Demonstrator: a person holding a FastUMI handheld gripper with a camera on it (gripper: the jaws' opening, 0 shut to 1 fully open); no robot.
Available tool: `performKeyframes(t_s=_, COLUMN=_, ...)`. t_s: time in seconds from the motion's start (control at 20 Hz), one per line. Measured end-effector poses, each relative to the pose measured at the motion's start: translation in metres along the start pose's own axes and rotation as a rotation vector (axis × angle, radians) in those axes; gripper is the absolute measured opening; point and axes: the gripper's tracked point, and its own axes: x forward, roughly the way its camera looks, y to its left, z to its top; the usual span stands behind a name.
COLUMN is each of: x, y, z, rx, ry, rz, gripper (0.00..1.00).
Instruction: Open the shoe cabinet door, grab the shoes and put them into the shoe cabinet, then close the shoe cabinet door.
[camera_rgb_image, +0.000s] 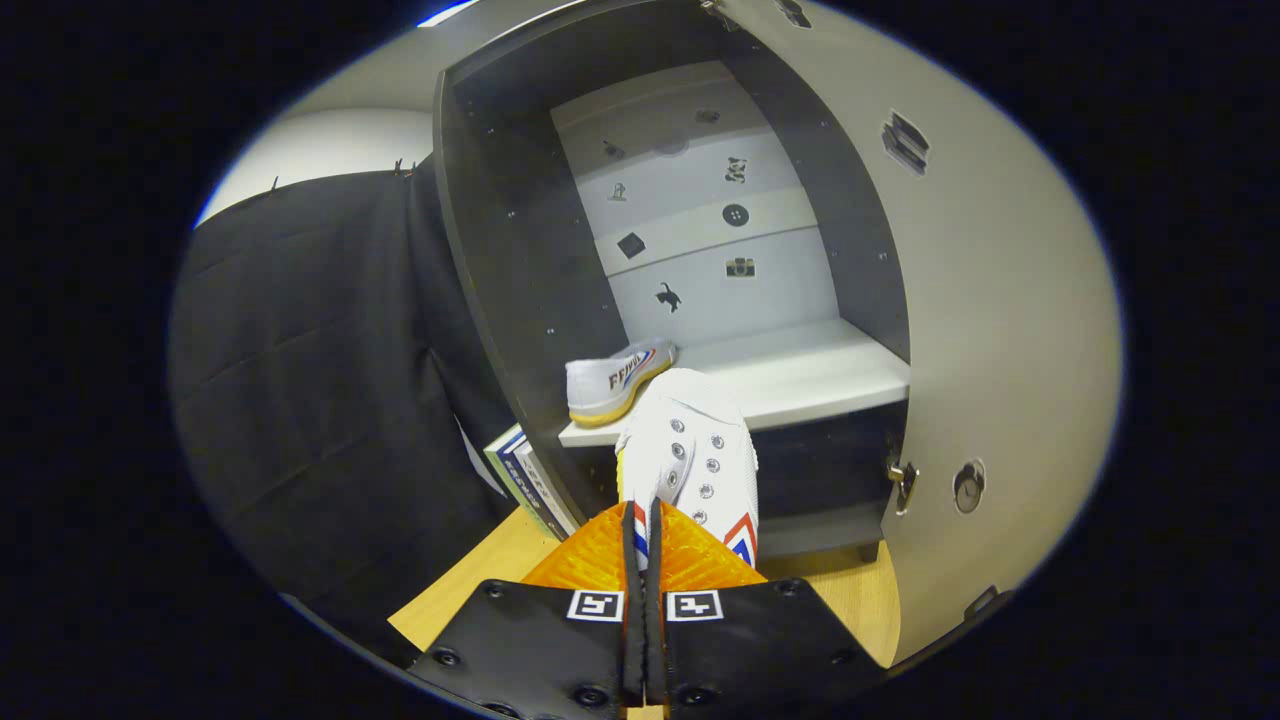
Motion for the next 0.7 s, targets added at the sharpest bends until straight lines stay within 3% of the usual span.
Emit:
performKeyframes(t_s=0.35, x=0.064, y=-0.008, z=0.080, rx=0.005, ry=-0.108, rz=-0.041, gripper=0.02)
performKeyframes(t_s=0.7, x=0.138, y=-0.014, z=0.124, rx=-0.036, ry=-0.130, rz=-0.075, gripper=0.02)
